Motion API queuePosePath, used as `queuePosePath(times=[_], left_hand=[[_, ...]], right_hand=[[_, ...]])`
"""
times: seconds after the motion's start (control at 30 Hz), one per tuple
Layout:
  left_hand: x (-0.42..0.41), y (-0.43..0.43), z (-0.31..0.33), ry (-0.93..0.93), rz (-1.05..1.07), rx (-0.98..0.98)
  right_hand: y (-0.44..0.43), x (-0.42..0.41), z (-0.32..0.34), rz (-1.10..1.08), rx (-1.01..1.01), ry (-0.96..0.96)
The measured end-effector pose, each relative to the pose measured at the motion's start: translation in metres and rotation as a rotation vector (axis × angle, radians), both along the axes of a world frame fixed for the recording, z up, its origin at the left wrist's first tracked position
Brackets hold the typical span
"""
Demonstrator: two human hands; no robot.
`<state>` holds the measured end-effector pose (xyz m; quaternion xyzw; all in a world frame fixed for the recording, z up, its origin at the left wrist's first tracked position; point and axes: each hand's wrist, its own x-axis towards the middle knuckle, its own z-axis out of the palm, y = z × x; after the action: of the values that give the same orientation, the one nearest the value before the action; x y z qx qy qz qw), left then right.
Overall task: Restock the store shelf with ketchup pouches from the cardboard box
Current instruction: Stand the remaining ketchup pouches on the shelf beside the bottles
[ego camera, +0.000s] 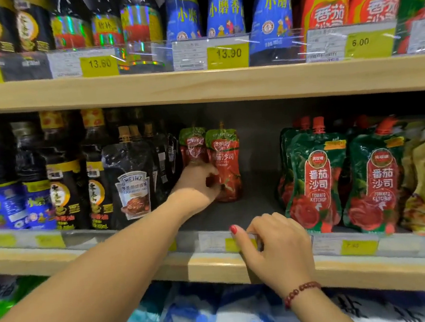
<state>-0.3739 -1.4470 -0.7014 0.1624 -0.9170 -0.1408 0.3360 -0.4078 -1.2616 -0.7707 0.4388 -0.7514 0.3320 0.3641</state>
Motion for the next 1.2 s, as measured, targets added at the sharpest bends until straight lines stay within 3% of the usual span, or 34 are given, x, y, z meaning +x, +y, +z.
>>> queuePosePath(times=[0.27, 0.43, 0.57, 0.67, 0.8, 0.9, 1.0, 1.2], left_hand=[[0.118, 0.059, -0.033, 0.137, -0.148, 0.014], [0.193, 0.080, -0.099, -0.034, -0.108, 0.084], [0.237, 0.092, -0.169, -0.233, 0.001, 0.227], [0.256, 0.097, -0.209, -0.399, 0.039, 0.311], [0.270, 0.099, -0.241, -0.331, 0.093, 0.356], [0.281, 0.107, -0.260, -0.399, 0.143, 0.356], [0.287, 0.111, -0.270, -0.362, 0.194, 0.404], [0.287, 0.113, -0.283, -0.141, 0.101, 0.675]], right_hand=[[0.018, 0.007, 0.005, 0.123, 0.087, -0.060], [0.041, 0.047, -0.030, 0.288, 0.043, -0.039], [0.061, 0.099, -0.098, 0.431, 0.122, -0.244], [0.073, 0.128, -0.150, 0.519, 0.311, -0.514], [0.083, 0.159, -0.206, 0.525, 0.509, -0.855], [0.087, 0.182, -0.234, 0.532, 0.617, -1.044], [0.083, 0.199, -0.253, 0.561, 0.755, -1.068], [0.057, 0.205, -0.267, 0.455, 0.963, -1.106]])
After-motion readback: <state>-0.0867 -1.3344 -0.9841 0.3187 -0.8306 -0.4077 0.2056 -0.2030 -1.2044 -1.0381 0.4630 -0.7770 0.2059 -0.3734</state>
